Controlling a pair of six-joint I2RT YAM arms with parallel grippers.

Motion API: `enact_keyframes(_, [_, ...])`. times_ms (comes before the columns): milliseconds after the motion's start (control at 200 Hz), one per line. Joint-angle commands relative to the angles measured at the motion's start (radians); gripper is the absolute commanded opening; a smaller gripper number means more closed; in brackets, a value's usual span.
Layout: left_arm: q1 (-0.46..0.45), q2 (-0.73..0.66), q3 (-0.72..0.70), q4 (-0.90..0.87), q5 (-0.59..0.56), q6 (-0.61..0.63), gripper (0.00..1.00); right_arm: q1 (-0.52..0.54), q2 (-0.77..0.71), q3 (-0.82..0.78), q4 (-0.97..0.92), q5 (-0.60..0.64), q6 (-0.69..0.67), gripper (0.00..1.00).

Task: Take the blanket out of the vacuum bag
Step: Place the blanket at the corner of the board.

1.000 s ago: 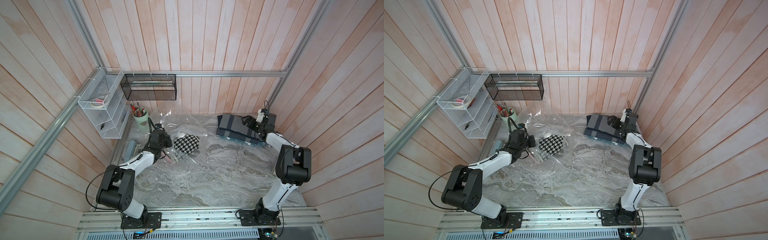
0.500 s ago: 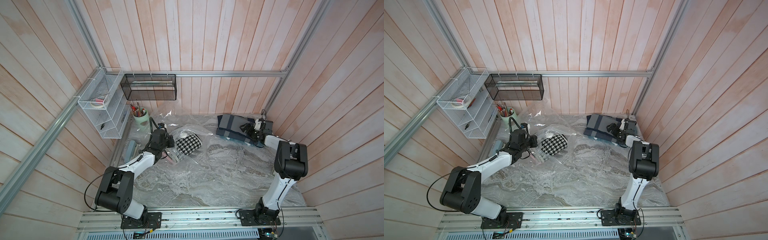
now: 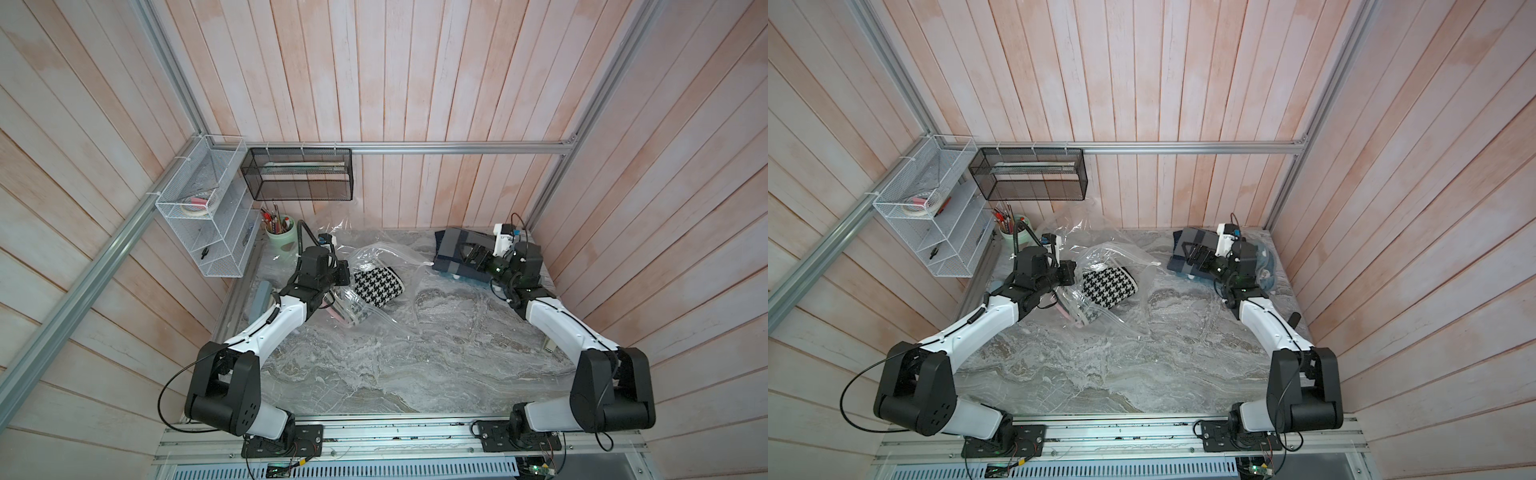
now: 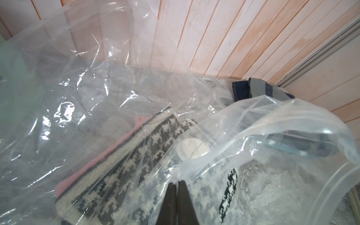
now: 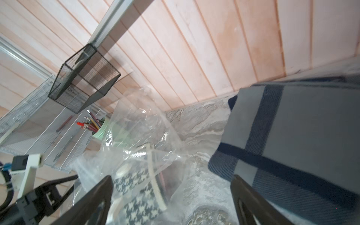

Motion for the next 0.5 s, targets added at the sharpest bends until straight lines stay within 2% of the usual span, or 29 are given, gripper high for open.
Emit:
enact_keyframes(0, [-0.001, 0.027, 0.065, -0.058, 0.032, 0.038, 0.00, 0.107, -0.046, -0.083, 0.083, -0.004, 0.070, 0.94])
enact_keyframes(115, [0.001, 0.028, 0.069, -0.069, 0.074, 0.035, 0.00, 0.198, -0.052, -0.132, 0.128, -0.021, 0.103, 0.94])
enact_keyframes(300, [0.006, 0.017, 0.056, -0.093, 0.075, 0.043, 0.00, 0.228, -0.052, -0.166, 0.121, -0.081, 0.123, 0.89])
enact_keyframes(495, [0.011, 0.022, 0.052, -0.059, 0.091, 0.039, 0.00, 0.292, -0.131, -0.301, 0.214, -0.009, 0.198, 0.87])
